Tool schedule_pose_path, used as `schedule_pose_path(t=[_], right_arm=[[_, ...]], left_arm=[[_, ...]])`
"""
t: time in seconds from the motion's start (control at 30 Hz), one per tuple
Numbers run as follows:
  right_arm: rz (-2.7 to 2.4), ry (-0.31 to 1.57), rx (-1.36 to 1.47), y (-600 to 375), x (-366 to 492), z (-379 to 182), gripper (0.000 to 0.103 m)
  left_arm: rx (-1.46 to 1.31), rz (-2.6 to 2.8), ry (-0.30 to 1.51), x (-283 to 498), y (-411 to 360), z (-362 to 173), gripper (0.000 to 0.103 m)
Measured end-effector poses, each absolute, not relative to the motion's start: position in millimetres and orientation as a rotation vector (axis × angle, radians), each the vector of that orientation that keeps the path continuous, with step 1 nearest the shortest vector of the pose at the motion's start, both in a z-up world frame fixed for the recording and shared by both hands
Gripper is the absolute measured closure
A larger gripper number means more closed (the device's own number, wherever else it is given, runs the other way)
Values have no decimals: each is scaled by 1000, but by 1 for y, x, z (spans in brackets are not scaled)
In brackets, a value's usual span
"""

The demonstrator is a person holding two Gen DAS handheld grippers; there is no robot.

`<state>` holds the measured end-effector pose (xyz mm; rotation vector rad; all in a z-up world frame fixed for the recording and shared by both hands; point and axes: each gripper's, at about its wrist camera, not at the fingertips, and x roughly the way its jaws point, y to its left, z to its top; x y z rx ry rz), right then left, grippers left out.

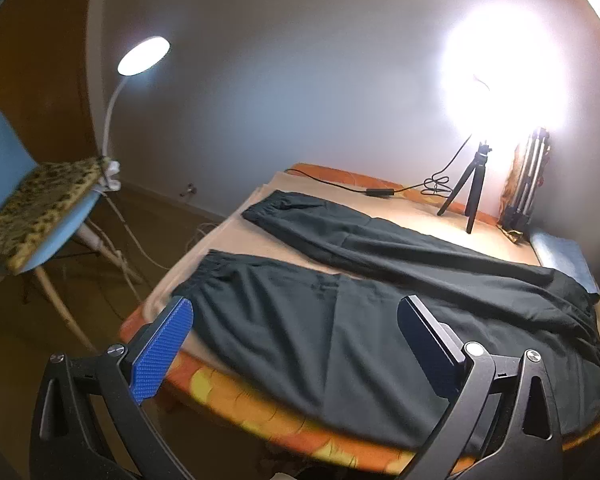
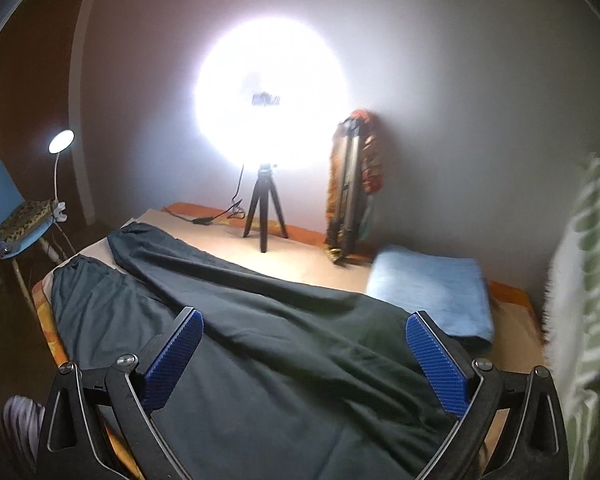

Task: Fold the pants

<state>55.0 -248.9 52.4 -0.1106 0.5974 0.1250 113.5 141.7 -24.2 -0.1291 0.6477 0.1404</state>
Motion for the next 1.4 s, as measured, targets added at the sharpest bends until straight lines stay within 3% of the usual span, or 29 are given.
schedule_pose_path(t=[0.3, 0.7, 1.17, 1.23, 1.3, 1.33, 1.37, 1.4], right_arm=[[300, 822, -160, -232, 206, -2, 2], [357, 1074, -76, -221, 352, -104, 15], [417, 1215, -117, -223, 374, -154, 14], [439, 1212, -123, -219, 368, -152, 24], [467, 1203, -143, -211, 360, -150, 49], [486, 1203, -139, -207, 356, -148, 72], [499, 1207, -127, -204, 354, -147, 85], [510, 1207, -98, -201, 350, -144, 89]], left_arm=[[-117, 101, 719, 193, 127, -49, 1], [-96, 73, 812, 285, 120, -83, 1], [-124, 54, 892, 343, 109, -122, 4], [-135, 50, 894, 346, 108, -122, 4], [-144, 44, 897, 350, 108, -120, 4], [-149, 45, 899, 353, 109, -118, 4], [-155, 51, 901, 355, 109, -117, 4], [-169, 50, 901, 357, 110, -115, 4]])
